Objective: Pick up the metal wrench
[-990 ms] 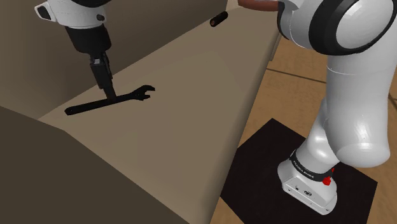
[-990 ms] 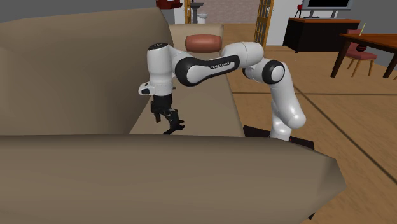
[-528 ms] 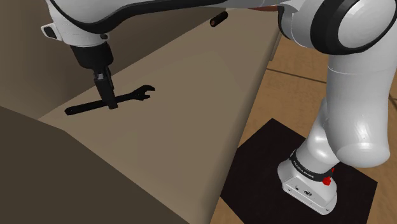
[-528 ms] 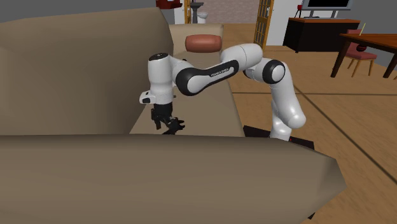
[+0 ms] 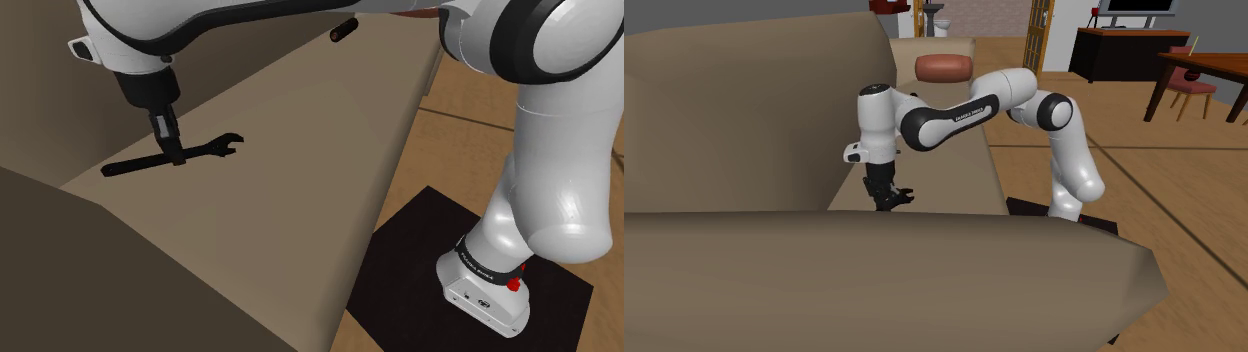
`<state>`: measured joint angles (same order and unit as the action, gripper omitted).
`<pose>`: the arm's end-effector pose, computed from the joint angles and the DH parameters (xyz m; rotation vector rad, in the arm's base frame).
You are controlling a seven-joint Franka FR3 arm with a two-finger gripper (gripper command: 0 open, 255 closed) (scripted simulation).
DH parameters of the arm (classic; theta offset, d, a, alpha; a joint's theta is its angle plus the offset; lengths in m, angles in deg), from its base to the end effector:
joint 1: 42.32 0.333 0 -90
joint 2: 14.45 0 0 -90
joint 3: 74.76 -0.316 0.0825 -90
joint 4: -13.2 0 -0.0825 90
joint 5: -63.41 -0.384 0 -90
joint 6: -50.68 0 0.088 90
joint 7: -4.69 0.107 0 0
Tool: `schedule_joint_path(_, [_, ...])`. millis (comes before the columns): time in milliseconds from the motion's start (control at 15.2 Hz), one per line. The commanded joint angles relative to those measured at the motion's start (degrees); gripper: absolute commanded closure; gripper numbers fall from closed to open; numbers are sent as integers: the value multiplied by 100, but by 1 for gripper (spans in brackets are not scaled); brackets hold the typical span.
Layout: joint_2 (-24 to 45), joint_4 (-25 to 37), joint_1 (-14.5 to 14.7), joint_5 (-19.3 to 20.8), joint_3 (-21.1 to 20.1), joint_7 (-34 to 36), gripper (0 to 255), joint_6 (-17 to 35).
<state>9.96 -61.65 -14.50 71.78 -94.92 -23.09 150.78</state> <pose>0.5006 0.4672 0.5138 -2.4840 -1.9143 -0.0613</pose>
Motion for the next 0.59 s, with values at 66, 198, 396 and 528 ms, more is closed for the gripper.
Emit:
schedule_joint_path(66, [6, -66, -11, -18, -3, -17, 255, -11])
schedule_joint_path(198, [62, 39, 33, 3, -9, 20, 255, -63])
schedule_joint_path(396, [94, 322, 64, 10, -12, 13, 255, -313])
schedule_joint_path(528, [127, 527, 89, 18, -13, 10, 255, -485])
